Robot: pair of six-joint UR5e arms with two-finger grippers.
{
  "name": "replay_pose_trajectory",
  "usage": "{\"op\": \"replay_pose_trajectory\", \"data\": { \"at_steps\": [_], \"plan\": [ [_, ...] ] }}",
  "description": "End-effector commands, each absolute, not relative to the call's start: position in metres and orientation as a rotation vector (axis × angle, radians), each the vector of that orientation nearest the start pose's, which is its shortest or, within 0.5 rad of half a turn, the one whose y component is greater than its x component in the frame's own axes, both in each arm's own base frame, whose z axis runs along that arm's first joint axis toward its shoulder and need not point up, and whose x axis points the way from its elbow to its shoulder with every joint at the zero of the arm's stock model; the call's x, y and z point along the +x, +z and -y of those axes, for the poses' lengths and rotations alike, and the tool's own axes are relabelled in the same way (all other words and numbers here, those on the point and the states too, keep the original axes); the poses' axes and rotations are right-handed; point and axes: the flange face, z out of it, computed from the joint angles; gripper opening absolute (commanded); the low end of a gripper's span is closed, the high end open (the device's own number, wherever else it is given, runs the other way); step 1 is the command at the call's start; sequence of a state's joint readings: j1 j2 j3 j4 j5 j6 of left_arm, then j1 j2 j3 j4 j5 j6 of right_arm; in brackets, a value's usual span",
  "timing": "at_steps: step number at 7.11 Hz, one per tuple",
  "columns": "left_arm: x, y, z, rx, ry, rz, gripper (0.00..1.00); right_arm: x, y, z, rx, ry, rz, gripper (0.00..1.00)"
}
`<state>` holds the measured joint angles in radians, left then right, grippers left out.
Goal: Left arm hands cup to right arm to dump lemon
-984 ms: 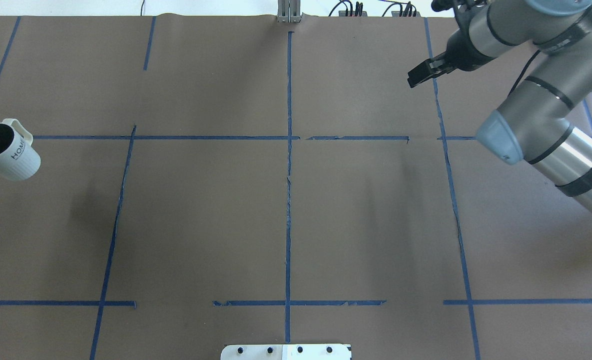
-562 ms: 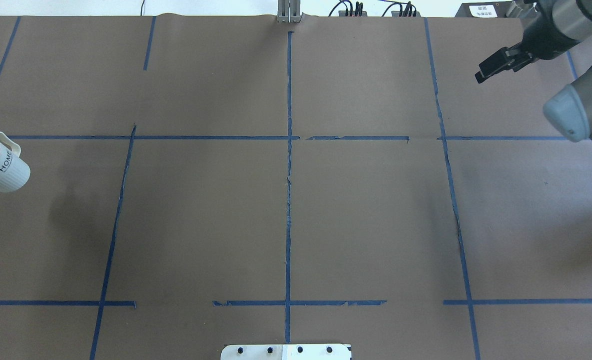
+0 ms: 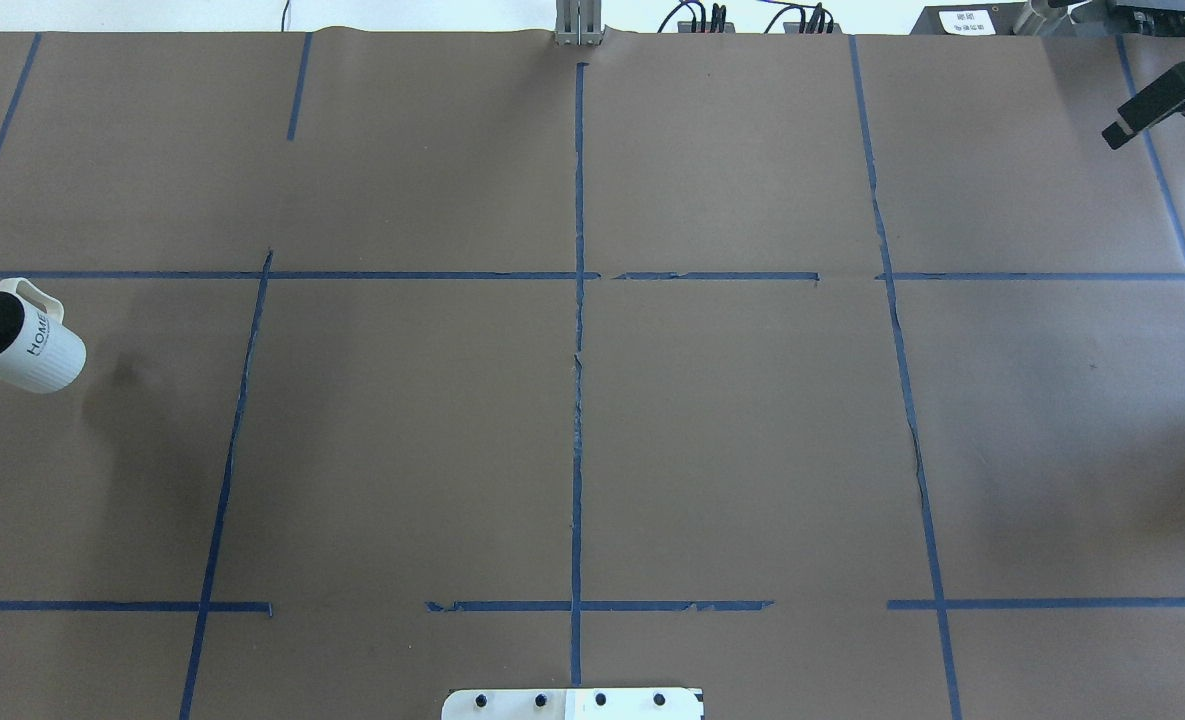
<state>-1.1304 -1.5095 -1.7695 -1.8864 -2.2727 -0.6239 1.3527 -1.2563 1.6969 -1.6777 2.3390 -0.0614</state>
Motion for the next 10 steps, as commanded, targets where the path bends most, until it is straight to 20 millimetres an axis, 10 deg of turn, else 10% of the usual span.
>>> {"op": "replay_pose_trajectory", "data": {
  "at_steps": [1, 7, 10],
  "plan": [
    [0.162, 0.560, 0.463, 0.007, 0.011, -0.809, 0.00, -0.040, 0.479, 0.572, 0.214, -0.382, 0.776, 1.00],
    [0.187, 0.567, 0.457, -0.007, 0.057, -0.785, 0.08, -0.029, 0.488, 0.560, 0.209, -0.366, 0.771, 1.00],
    [0.191, 0.567, 0.450, 0.024, 0.190, -0.792, 0.57, -0.026, 0.499, 0.553, 0.199, -0.359, 0.769, 1.00]
  ]
}}
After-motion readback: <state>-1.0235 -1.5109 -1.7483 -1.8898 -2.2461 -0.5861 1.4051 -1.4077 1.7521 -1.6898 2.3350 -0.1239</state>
